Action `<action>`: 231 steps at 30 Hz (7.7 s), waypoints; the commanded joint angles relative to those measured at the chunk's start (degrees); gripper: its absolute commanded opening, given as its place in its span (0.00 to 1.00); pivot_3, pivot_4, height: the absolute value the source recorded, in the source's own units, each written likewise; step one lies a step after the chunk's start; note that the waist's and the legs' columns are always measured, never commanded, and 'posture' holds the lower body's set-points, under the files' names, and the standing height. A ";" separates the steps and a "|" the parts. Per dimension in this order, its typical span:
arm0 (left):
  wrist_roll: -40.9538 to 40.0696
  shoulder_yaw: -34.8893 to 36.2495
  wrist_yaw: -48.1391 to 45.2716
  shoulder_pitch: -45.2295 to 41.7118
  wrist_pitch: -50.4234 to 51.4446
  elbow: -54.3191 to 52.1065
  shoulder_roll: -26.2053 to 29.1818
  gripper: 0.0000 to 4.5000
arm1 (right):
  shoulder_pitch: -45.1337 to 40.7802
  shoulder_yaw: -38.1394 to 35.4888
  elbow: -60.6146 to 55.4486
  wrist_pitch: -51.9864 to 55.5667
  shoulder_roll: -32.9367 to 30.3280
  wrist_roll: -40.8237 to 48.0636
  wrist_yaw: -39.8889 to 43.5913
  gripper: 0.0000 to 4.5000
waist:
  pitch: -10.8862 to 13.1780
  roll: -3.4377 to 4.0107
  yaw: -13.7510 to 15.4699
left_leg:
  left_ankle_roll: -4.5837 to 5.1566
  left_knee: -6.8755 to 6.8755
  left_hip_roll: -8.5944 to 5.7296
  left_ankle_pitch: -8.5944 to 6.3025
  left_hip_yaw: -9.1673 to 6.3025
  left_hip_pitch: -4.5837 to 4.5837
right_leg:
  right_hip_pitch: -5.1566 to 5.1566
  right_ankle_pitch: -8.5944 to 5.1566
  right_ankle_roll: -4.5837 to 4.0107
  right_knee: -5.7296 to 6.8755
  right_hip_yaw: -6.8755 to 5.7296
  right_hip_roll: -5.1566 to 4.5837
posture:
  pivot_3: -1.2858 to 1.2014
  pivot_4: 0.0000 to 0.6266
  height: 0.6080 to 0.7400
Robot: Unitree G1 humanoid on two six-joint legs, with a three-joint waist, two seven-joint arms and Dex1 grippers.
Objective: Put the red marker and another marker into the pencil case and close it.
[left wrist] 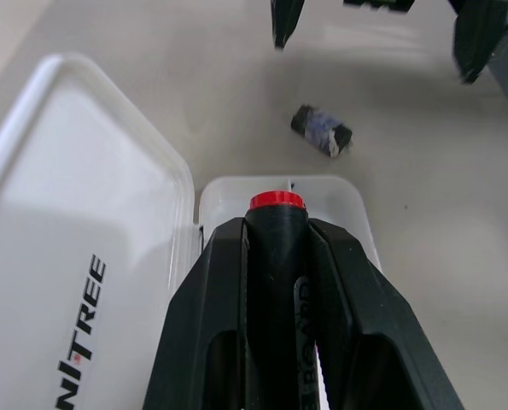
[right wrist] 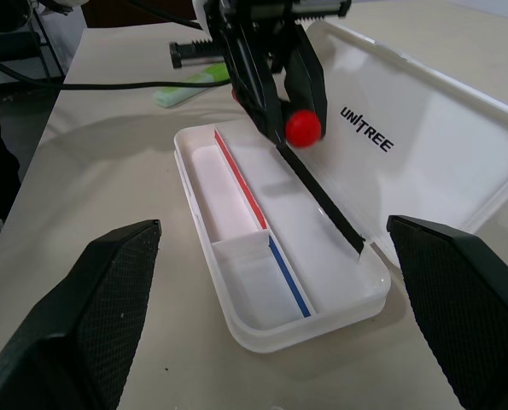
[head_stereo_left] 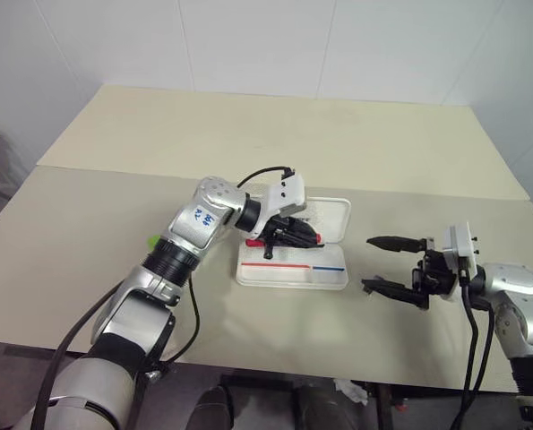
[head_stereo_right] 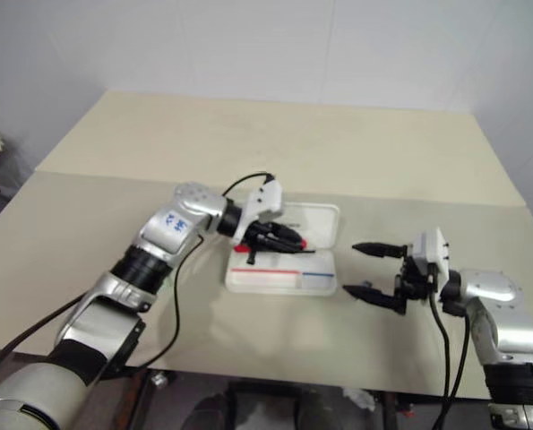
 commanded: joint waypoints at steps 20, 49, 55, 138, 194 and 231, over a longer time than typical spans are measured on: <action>2.12 2.73 0.78 -4.15 -5.22 6.94 -6.15 0.75 | -0.47 -1.20 -1.07 -1.25 0.52 -0.45 -2.06 1.00 | 0.00 0.00 0.08 | -0.01 0.00 -0.01 0.00 0.00 0.00 | 0.00 0.00 0.00 0.02 0.00 0.00 | 0.52 0.24 1.00; 5.56 26.53 54.92 23.83 29.92 -47.49 -14.91 0.99 | -8.83 -0.80 11.15 -3.50 -0.36 0.12 10.07 1.00 | 0.01 0.00 0.02 | 0.11 0.54 -0.03 -0.07 -0.21 0.48 | 0.83 0.13 0.23 -0.01 -0.09 -0.03 | 0.52 0.24 1.00; 6.48 38.87 73.60 24.06 32.45 -50.60 -26.54 0.99 | -11.70 0.05 15.14 -5.01 -0.81 -0.34 15.54 1.00 | 0.01 -0.01 0.04 | 0.18 0.63 -0.05 -0.11 -0.23 0.43 | 0.87 0.18 0.31 -0.11 -0.09 -0.05 | 0.52 0.24 1.00; -27.89 15.79 9.38 7.20 32.27 -42.15 20.86 0.24 | -15.59 -0.35 23.49 -12.58 -0.81 -3.93 12.66 1.00 | -0.02 0.20 -0.18 | -0.15 -0.21 0.06 -0.23 -0.02 0.37 | 0.76 0.10 0.18 -1.02 -0.11 -0.05 | 0.52 0.24 1.00; 2.08 -3.08 -8.07 -0.54 4.60 0.75 -0.42 0.24 | -3.91 -1.99 9.54 -8.14 -1.17 -1.10 6.86 1.00 | 0.00 0.23 0.02 | 0.19 0.01 0.00 -0.33 -0.02 0.36 | 0.73 0.04 0.17 -0.65 -0.07 -0.05 | 0.52 0.24 1.00; -10.44 13.95 6.16 23.09 18.83 -44.19 9.36 0.99 | -13.51 5.35 19.86 -15.47 -7.69 -13.38 13.74 1.00 | 0.00 0.25 -0.59 | 0.20 0.27 0.04 -0.32 -0.01 0.47 | 0.84 0.05 0.18 -0.46 -0.04 -0.07 | 0.52 0.24 1.00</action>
